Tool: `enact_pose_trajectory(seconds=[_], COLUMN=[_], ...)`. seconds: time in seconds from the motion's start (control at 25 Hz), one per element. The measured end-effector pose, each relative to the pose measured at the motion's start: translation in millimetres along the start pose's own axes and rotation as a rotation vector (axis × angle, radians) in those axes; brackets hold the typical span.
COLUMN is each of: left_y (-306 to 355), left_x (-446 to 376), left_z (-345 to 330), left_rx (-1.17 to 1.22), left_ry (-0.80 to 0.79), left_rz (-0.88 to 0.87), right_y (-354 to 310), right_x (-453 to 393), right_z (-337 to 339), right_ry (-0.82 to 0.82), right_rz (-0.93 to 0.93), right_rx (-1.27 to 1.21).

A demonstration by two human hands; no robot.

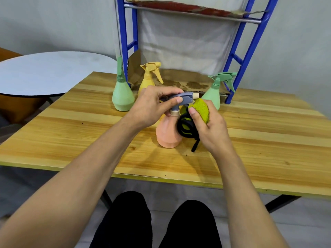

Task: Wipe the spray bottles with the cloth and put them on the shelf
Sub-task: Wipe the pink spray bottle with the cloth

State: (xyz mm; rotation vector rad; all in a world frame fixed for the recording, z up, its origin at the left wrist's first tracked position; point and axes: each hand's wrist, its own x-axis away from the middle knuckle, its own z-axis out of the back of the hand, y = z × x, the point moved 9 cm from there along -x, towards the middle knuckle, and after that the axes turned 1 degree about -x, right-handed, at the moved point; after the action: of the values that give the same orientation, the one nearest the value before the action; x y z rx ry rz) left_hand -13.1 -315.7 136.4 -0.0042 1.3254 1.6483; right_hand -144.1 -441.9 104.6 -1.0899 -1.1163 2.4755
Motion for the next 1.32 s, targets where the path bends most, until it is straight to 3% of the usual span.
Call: enact_pose_trajectory(seconds=[0.24, 0.36, 0.48, 0.64, 0.72, 1.04, 1.32], left_y=[0, -27, -64, -78, -80, -86, -80], left_x=[6, 30, 73, 90, 89, 91, 88], left_z=[3, -2, -23, -39, -40, -41, -43], left_rx=[-0.086, -0.076, -0.059, -0.031, -0.035, -0.111, -0.136], left_ry=[0.009, -0.012, -0.114, -0.076, -0.037, -0.014, -0.005], left_rz=[0.029, 0.214, 0.389, 0.412, 0.392, 0.386, 0.356], right_y=[-17, -65, -107, -107, -98, -104, -97], right_x=[-6, -28, -52, -56, -53, -54, -57], right_z=[55, 60, 25, -48, -66, -76, -56], right_ry=[0.212, 0.196, -0.043, -0.511, -0.612, -0.354, -0.19], right_rz=[0.012, 0.161, 0.322, 0.457, 0.47, 0.597, 0.515], right_rx=[0.186, 0.312, 0.538, 0.957, 1.026, 1.032, 0.855])
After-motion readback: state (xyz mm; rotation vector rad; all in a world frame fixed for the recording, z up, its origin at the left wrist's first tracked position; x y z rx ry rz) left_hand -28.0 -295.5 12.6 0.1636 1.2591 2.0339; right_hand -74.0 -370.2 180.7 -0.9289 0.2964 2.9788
